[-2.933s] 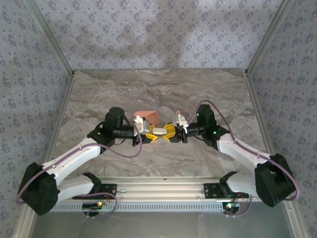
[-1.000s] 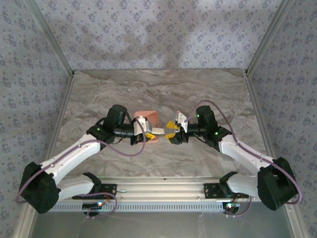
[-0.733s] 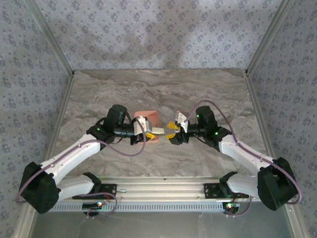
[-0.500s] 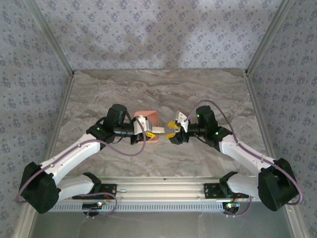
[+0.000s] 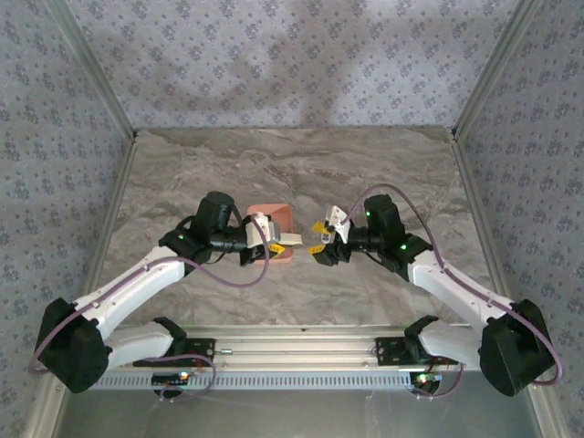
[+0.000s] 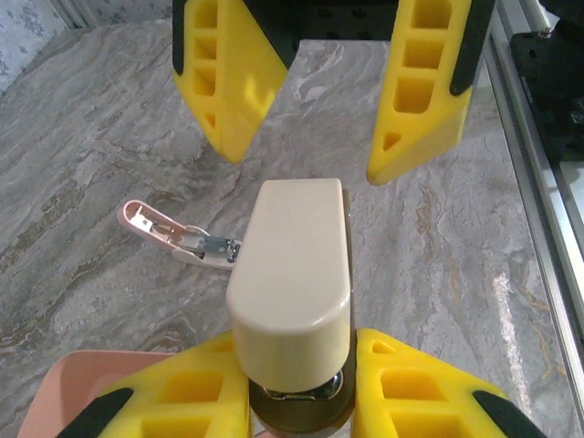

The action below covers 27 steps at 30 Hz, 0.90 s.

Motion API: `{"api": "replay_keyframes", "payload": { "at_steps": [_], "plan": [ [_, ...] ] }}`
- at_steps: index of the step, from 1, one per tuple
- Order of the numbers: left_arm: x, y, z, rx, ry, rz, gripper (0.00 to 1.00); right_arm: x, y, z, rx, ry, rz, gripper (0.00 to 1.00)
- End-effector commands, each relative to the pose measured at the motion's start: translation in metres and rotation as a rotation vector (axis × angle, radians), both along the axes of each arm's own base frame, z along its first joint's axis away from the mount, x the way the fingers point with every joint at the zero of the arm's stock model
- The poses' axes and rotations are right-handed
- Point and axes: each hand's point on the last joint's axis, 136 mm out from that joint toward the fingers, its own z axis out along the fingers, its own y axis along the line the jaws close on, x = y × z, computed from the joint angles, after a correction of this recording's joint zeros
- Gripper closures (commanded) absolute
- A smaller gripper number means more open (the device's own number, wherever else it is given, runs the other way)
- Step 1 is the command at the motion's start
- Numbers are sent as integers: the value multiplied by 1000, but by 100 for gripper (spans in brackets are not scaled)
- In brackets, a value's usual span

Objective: Load the staples into the stapler

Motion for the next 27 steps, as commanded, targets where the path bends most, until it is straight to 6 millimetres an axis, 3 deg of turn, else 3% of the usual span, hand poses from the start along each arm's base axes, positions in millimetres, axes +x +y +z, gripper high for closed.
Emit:
{"api": "replay_keyframes", "payload": {
  "at_steps": [1, 11, 27],
  "plan": [
    [3, -3, 5, 18, -28, -13, 97, 3, -1, 13, -7, -27, -13, 37],
    [7, -2, -4, 60, -40, -16, 98, 3, 2, 15, -35, -47, -10, 37],
    [4, -4, -9, 81, -42, -34, 98, 4, 26, 17, -49, -59, 47, 36]
  ]
}}
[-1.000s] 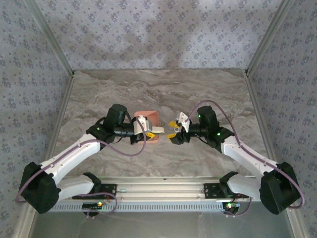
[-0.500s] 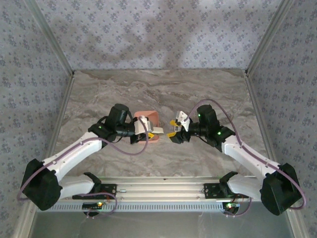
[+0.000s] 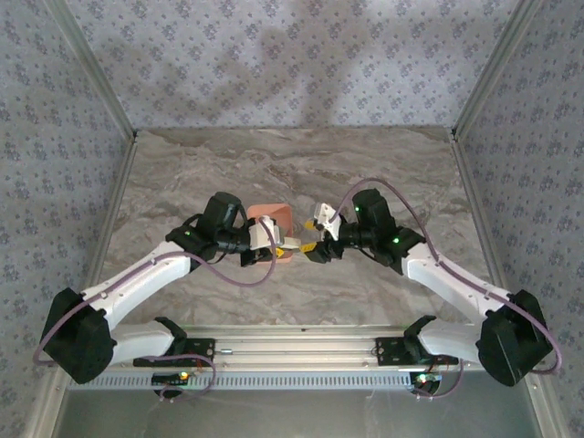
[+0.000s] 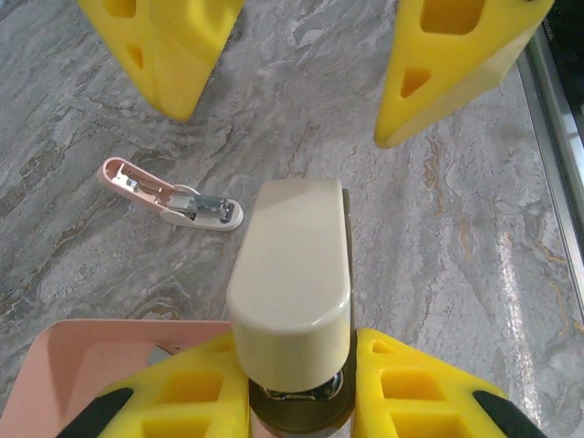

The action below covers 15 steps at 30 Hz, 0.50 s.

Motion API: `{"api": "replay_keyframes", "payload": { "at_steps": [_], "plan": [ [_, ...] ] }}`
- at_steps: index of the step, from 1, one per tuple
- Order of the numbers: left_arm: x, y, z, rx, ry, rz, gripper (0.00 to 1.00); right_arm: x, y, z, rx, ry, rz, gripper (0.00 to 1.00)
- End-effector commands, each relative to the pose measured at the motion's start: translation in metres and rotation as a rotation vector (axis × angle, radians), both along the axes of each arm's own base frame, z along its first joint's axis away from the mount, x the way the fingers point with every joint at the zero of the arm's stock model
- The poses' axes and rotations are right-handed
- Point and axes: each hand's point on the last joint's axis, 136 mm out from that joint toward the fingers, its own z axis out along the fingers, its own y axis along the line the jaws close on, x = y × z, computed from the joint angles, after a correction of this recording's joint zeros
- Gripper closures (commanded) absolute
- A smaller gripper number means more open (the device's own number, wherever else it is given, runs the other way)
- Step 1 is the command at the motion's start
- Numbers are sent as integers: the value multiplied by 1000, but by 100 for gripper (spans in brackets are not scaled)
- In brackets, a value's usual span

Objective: Load the staples into the stapler

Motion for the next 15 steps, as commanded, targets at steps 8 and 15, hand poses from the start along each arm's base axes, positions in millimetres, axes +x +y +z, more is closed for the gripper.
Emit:
{"api": "replay_keyframes", "payload": {
  "at_steps": [8, 15],
  "plan": [
    [0, -6, 13, -12, -45, -34, 98, 2, 14, 11, 18, -19, 43, 36],
    [1, -6, 13, -10, -47, -33, 98, 3, 19, 11, 20, -16, 49, 36]
  ]
}}
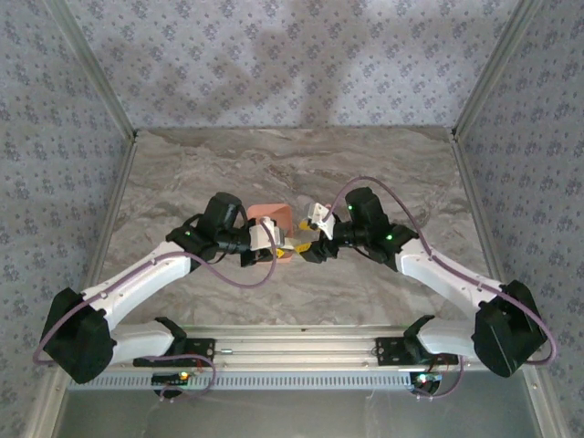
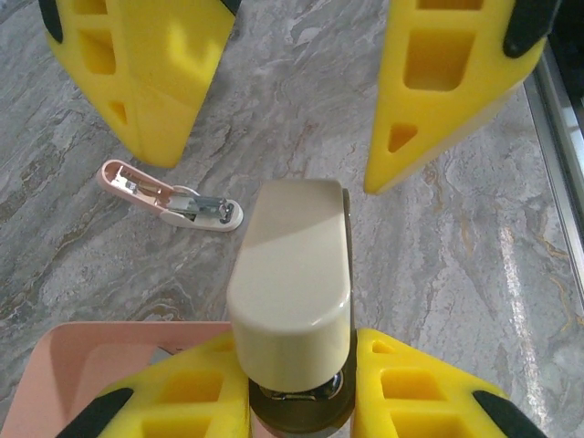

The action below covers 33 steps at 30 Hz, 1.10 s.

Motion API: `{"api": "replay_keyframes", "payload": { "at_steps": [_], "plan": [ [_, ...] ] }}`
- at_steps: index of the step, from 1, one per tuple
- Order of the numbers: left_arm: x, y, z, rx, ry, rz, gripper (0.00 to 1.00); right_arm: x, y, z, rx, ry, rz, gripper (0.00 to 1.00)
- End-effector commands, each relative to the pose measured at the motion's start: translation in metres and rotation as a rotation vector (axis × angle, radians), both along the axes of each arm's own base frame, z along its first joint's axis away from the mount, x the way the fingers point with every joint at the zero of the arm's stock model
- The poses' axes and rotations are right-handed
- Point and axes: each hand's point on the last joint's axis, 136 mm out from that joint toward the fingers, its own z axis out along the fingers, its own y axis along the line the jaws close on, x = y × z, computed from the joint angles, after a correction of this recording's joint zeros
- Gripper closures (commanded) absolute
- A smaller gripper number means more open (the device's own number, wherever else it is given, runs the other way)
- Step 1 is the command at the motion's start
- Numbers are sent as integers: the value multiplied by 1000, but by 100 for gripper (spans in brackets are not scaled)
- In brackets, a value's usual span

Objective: Load the staples into the stapler

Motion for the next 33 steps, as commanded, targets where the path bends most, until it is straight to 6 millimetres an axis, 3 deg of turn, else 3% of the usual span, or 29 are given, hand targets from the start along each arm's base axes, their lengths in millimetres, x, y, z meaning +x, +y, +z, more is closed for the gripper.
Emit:
{"api": "replay_keyframes", "payload": {
  "at_steps": [1, 11, 24, 28, 33],
  "plan": [
    [1, -5, 14, -17, -31, -24, 98, 2, 8, 16, 30, -33, 25, 36],
    [0, -7, 14, -17, -32, -35, 99, 4, 13, 14, 23, -27, 34, 36],
    [-1, -8, 15, -20, -31, -39, 99, -8, 32, 16, 47, -1, 134, 37],
    [-1, -7, 13, -17, -26, -39, 99, -14, 38, 17, 59, 8, 177, 41],
    [-1, -7, 13, -16, -27, -38, 99, -19, 42, 18, 70, 12, 215, 54]
  ]
}}
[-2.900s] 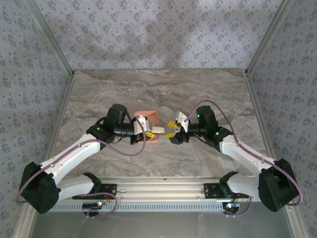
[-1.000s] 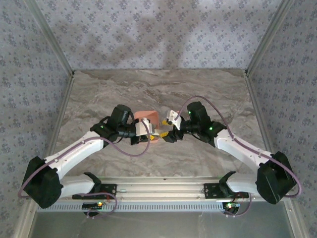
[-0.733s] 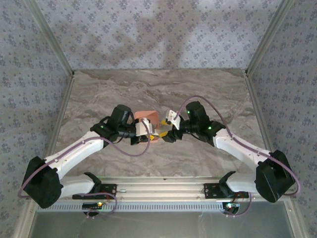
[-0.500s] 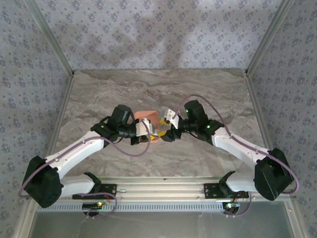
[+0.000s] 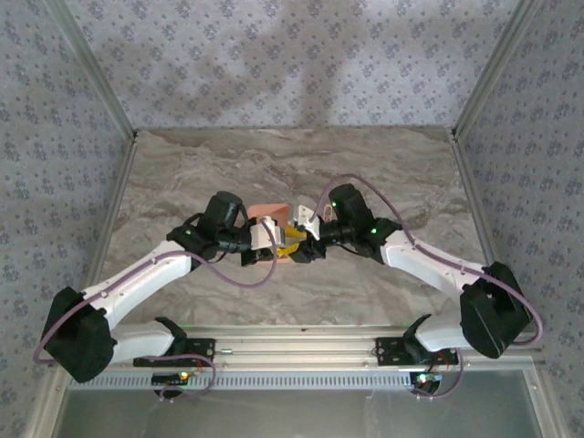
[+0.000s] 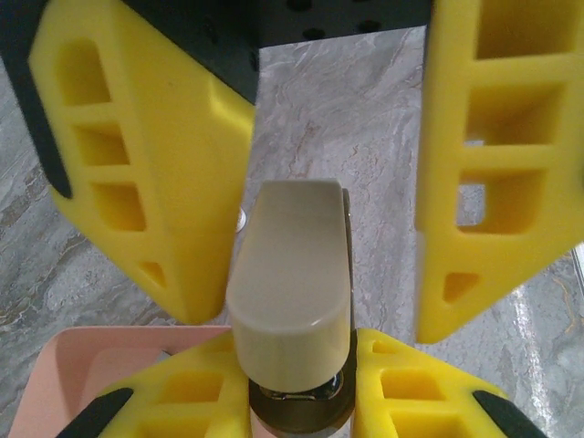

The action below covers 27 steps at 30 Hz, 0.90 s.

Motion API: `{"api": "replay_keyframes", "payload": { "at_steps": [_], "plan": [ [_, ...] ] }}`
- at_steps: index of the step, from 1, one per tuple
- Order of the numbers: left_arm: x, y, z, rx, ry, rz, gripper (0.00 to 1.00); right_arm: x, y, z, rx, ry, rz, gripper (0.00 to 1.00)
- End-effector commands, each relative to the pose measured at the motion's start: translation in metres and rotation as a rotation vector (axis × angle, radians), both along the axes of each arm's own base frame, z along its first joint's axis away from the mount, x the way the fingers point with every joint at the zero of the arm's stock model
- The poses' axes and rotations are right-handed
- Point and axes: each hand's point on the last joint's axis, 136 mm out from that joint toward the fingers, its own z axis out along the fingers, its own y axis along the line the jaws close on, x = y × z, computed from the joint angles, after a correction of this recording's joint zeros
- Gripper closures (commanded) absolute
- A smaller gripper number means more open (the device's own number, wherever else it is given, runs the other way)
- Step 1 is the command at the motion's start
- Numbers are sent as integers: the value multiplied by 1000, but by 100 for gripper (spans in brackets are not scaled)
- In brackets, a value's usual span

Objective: Load the staples into the stapler

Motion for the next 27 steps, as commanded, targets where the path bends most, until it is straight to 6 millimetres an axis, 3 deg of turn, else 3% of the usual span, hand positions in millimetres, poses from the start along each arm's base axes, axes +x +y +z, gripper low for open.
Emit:
{"api": "replay_keyframes", "payload": {
  "at_steps": [1, 12, 27],
  "plan": [
    [-2, -5, 11, -15, -19, -28, 99, -5, 7, 17, 46, -26, 61, 57],
    [-2, -4, 9, -18, -16, -16, 99, -8, -8, 21, 76, -34, 54, 72],
    [-1, -3, 8, -18, -5, -3, 99, -1, -43, 27, 134, -37, -62, 73]
  ]
}}
